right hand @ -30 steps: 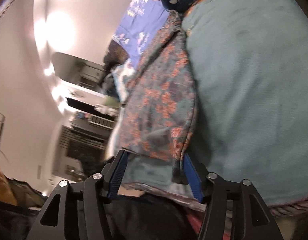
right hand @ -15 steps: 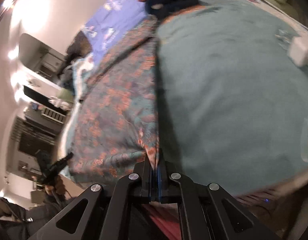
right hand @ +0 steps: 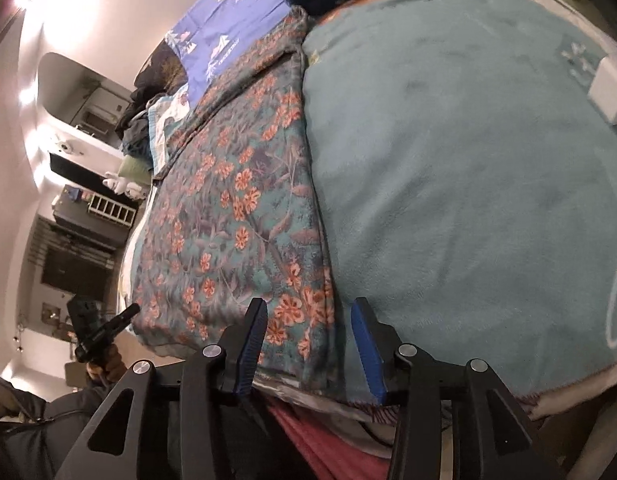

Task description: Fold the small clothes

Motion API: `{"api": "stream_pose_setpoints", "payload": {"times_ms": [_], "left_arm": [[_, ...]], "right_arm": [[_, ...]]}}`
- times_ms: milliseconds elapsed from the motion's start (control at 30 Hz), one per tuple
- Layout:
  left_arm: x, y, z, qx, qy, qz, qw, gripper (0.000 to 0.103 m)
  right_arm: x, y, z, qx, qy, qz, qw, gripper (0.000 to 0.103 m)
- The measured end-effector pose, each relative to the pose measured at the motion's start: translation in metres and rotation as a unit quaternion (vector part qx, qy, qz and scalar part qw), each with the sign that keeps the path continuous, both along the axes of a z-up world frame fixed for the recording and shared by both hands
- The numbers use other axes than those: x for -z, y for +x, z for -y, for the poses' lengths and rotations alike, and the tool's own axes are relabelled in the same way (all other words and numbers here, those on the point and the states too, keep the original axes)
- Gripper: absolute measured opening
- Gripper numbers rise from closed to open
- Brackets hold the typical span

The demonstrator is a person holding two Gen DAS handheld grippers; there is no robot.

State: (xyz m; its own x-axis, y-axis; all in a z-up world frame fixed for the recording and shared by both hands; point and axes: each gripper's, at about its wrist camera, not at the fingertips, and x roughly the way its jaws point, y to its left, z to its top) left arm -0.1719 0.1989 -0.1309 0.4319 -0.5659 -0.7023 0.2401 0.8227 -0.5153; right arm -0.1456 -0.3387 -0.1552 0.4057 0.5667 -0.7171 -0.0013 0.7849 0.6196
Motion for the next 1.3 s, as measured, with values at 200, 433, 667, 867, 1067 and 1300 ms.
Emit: {"api": "stream_pose_setpoints", "payload": {"times_ms": [200, 433, 667, 867, 1067, 1300], "left_arm": [[-0.003, -0.005, 0.003, -0.012, 0.036, 0.011, 0.9992, 0.008], [-0.015, -0.011, -0.004, -0.017, 0.073, 0.021, 0.997, 0.007], [-0.004, -0.004, 0.003, -0.001, 0.045, -0.007, 0.999, 0.033], [-0.006, 0.001, 0.007, 0.0, 0.033, -0.013, 0.9994, 0.014], [-0.034, -0.001, -0.014, -0.024, -0.026, 0.037, 0.9987, 0.011], [-0.087, 0.007, -0.031, -0.052, -0.079, 0.135, 0.9864, 0.008]], "right_arm": [[-0.002, 0.001, -0.004, -0.016, -0.059, 0.009, 0.998, 0.005], [-0.007, -0.003, -0.007, -0.021, -0.071, 0.017, 0.997, 0.007], [-0.001, 0.004, -0.009, -0.048, 0.008, 0.016, 0.999, 0.063], [-0.001, 0.013, -0.017, -0.049, -0.029, 0.006, 0.998, 0.006], [-0.023, 0.007, 0.001, -0.04, 0.079, 0.089, 0.992, 0.005], [-0.055, 0.023, 0.007, -0.018, 0.113, 0.144, 0.983, 0.005]]}}
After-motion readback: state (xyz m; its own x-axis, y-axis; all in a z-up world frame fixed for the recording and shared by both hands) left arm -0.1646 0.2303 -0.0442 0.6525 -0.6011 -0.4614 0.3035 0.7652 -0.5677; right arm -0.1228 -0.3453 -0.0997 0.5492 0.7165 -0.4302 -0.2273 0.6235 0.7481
